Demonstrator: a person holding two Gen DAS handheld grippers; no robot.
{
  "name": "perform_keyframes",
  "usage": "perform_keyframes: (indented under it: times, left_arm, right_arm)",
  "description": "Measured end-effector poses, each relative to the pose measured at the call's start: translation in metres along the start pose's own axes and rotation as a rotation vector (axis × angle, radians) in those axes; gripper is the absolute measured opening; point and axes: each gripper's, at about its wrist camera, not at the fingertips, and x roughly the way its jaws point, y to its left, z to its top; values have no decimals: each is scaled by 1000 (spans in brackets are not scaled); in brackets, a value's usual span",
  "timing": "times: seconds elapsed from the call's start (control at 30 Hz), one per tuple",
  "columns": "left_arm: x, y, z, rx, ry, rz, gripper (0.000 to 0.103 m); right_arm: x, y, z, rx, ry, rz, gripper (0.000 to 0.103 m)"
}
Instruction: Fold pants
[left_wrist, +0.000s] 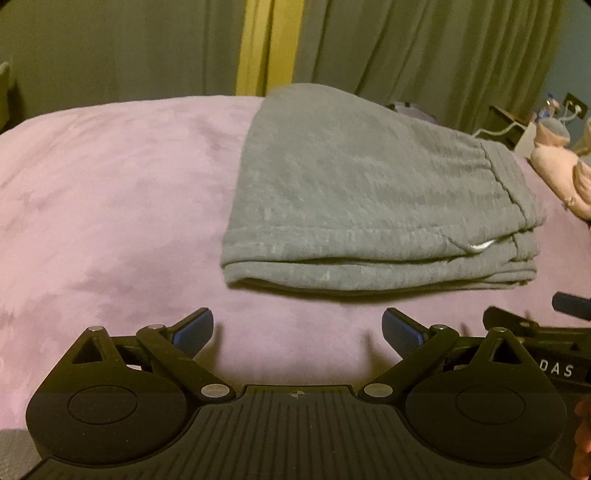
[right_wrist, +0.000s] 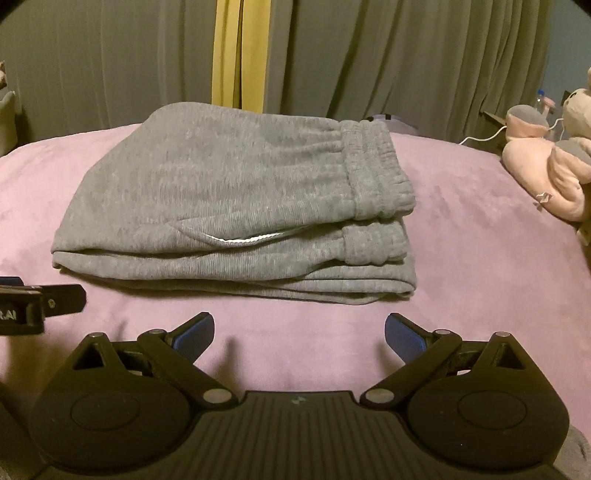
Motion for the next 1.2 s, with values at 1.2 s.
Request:
perform_keyframes:
  times: [1.2]
  left_arm:
    - [9,-8,0,26,6,-21,101]
  right_arm:
    - [10,-14,3,80,-16,-19,99]
